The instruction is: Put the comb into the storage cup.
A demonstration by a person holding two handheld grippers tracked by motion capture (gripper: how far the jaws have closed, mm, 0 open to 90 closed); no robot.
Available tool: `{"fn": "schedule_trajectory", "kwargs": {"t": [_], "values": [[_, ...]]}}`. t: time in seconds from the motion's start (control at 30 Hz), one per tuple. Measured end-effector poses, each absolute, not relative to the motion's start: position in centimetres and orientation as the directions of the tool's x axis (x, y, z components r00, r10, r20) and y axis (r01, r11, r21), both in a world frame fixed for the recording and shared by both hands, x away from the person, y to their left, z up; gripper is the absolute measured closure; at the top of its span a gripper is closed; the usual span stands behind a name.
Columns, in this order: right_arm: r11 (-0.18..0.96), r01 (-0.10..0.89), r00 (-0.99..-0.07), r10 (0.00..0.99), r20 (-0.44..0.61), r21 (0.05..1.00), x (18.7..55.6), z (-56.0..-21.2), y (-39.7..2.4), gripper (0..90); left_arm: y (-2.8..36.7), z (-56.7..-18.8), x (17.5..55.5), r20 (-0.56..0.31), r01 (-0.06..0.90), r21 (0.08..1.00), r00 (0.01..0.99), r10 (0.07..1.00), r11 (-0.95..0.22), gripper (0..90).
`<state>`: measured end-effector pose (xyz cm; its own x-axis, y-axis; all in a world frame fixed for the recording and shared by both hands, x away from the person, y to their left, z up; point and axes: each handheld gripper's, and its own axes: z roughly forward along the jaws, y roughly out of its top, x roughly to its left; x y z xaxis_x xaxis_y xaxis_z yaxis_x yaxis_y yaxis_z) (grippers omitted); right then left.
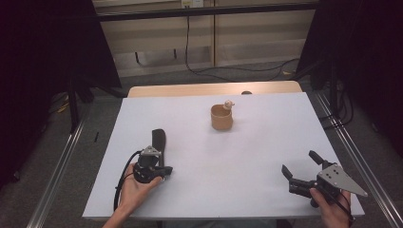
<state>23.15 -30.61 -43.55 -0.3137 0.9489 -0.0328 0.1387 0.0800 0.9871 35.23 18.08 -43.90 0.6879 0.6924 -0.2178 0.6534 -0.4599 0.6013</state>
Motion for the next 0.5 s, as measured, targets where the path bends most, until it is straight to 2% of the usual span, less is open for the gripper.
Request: {"fn": "schedule_trajectory", "kwargs": {"t": [0.5], "values": [[0.081, 0.14, -0.317, 0.948, -0.033, 0.987, 23.13, -43.56, -30.58, 0.0, 18.84, -43.84, 35.36, -0.214, 0.659, 0.592, 0.684, 0.697, -0.465, 90.0]]}}
